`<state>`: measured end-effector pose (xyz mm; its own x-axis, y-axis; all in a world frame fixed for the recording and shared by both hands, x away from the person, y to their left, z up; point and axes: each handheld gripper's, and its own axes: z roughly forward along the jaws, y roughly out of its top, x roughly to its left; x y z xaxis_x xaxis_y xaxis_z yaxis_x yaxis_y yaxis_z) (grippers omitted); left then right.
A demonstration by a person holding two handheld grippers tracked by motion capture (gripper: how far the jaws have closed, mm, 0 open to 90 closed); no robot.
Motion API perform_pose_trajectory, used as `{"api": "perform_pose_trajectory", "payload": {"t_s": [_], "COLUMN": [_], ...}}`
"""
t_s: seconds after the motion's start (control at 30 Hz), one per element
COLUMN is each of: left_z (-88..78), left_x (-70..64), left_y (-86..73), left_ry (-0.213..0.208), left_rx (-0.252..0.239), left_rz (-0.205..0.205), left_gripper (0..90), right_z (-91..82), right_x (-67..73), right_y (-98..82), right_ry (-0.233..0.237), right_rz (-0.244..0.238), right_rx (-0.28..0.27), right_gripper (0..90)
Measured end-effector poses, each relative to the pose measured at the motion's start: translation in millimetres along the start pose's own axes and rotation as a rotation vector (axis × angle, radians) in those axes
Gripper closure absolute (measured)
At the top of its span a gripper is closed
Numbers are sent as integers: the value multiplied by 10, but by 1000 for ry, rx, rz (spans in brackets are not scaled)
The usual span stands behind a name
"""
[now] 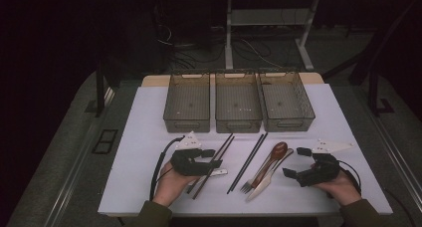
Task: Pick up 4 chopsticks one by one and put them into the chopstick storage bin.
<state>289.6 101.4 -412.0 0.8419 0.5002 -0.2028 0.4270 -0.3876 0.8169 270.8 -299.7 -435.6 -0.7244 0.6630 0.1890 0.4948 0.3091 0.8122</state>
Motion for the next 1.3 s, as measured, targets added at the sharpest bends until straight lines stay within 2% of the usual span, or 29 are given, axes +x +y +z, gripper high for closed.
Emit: {"api": "perform_pose_trajectory", "payload": {"t_s": [0.3,0.67,1.07,1.17,1.3], "left_z": [191,364,564,605,681], "left_x": [-115,-207,-318,-343,-386], "left_y": [63,84,89,77,59], "left_ry": [-29,-35,-25,-24,-9], "left_rx": [60,117,176,184,221], "left_rz": [1,20,22,16,29], "left_gripper": [657,753,838,838,837], "right_z": [3,2,-1,-2,-2], "right_x": [1,1,-2,-2,-3], "right_y": [0,1,1,1,2], "right_ry": [1,0,-2,-1,-1], "right_rz": [1,3,4,4,4], "right_rx": [0,1,2,1,1], "right_gripper": [8,8,8,8,8]}}
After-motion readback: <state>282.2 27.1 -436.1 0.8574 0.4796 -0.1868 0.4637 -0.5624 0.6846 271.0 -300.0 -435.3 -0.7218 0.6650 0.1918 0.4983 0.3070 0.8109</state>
